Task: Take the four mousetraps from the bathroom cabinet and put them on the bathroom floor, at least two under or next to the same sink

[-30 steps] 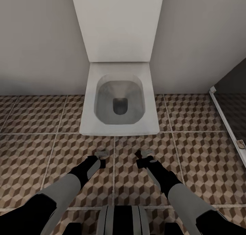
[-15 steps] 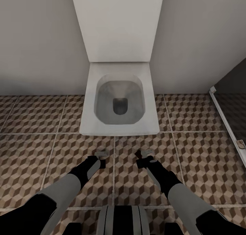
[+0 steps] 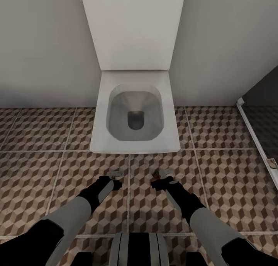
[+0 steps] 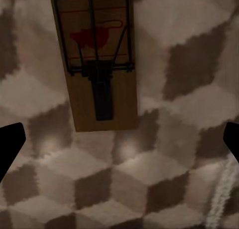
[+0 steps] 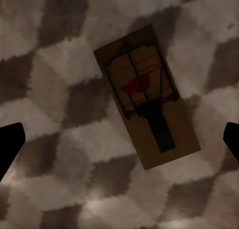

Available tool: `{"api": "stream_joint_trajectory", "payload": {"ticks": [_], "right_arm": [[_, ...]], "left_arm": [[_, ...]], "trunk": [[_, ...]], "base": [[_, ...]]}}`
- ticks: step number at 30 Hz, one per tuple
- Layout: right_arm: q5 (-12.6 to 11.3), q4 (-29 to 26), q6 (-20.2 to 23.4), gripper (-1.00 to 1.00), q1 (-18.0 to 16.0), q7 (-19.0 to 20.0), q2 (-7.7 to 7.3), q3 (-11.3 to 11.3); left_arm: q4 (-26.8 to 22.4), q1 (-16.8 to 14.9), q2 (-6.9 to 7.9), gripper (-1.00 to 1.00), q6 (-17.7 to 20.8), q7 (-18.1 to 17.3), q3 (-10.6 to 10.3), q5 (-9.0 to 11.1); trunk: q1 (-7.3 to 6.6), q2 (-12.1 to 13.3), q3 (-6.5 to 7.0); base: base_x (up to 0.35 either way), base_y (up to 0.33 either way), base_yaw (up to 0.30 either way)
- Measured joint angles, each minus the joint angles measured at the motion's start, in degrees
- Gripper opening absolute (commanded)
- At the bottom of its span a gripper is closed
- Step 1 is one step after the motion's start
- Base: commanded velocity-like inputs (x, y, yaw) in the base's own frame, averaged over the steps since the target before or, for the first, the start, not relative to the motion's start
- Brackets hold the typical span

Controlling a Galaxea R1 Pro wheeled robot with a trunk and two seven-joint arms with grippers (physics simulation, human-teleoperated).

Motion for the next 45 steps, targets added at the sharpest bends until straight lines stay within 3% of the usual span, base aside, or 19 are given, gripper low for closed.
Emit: {"api": "stream_joint_trajectory", "payload": {"ticks": [13, 45], "right_arm": [[0.0, -0.02, 0.0, 1.0, 0.0, 0.0, 0.0, 0.0], [0.0, 0.01, 0.0, 1.0, 0.0, 0.0, 0.0, 0.0]], "left_arm": [[-0.04, 0.0, 0.04, 1.0, 0.0, 0.0, 0.0, 0.0], [-0.04, 0.0, 0.09, 1.0, 0.0, 0.0, 0.0, 0.0]], "trunk": [[0.02, 0.0, 0.0], [0.04, 0.0, 0.0]], "base": [[-0.038, 0.0, 0.0], [-0.333, 0.0, 0.0]]}}
